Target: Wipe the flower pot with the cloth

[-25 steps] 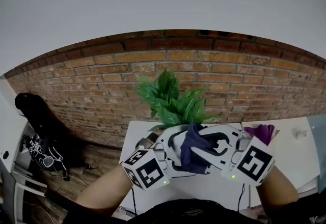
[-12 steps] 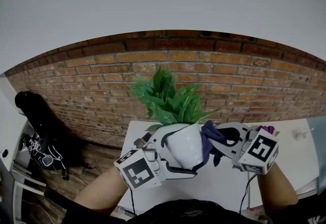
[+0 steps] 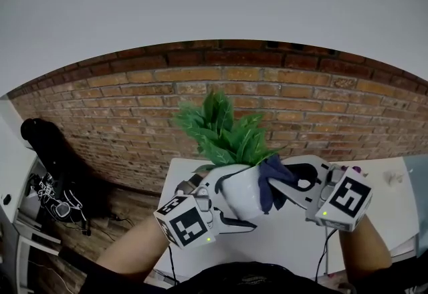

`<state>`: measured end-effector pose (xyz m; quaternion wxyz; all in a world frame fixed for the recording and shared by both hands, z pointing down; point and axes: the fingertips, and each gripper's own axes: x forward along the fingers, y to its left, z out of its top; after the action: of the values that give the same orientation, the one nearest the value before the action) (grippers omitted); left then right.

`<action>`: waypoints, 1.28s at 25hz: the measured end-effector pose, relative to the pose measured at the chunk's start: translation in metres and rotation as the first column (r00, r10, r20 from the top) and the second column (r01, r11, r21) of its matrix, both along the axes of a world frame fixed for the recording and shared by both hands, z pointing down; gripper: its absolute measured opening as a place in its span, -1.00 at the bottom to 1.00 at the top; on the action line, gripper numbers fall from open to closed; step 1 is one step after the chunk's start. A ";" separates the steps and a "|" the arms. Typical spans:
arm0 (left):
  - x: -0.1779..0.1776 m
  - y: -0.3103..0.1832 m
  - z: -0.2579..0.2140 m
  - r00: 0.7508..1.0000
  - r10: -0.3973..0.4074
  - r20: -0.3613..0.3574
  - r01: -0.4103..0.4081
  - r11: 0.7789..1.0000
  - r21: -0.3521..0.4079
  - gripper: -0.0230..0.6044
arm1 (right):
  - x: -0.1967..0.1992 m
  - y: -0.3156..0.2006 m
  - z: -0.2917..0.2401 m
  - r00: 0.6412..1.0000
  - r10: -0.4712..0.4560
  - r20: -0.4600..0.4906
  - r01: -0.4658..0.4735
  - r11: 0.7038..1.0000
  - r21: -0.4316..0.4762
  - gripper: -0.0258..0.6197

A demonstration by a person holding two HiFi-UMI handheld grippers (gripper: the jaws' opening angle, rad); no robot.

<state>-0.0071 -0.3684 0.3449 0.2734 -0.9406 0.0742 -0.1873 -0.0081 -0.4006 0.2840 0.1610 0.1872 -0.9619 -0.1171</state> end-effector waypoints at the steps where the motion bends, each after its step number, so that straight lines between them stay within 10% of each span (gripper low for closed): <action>1: 0.002 0.000 0.005 1.000 0.002 0.020 -0.003 1.000 0.006 0.85 | -0.009 0.006 -0.005 1.000 -0.018 -0.023 0.019 0.999 0.029 -0.74; 7: 0.015 0.002 0.007 1.000 0.009 0.022 -0.010 1.000 0.019 0.85 | -0.042 0.025 -0.006 0.990 -0.087 -0.106 0.102 0.985 0.138 -0.74; 19: -0.012 0.002 -0.048 0.971 0.041 -0.236 -0.049 0.998 -0.027 0.84 | 0.011 0.005 0.013 0.992 -0.007 0.122 0.025 0.989 -0.148 -0.74; 24: -0.030 -0.003 -0.071 0.874 0.013 -0.486 -0.158 0.953 -0.258 0.84 | 0.017 0.006 0.010 0.955 -0.036 0.294 0.114 0.961 -0.254 -0.74; 28: -0.038 -0.003 -0.086 0.787 0.079 -0.611 -0.281 0.929 -0.242 0.83 | 0.023 -0.004 -0.007 0.885 -0.001 0.466 0.155 0.943 -0.293 -0.74; 32: -0.033 0.006 -0.087 0.755 0.131 -0.643 -0.357 0.904 -0.234 0.83 | 0.025 -0.020 -0.020 0.849 0.050 0.526 0.133 0.944 -0.303 -0.74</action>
<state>-0.0406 -0.3626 0.2579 0.0889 -0.9838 -0.0003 0.1556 0.0169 -0.4208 0.2638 -0.0821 0.1614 -0.9787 0.0970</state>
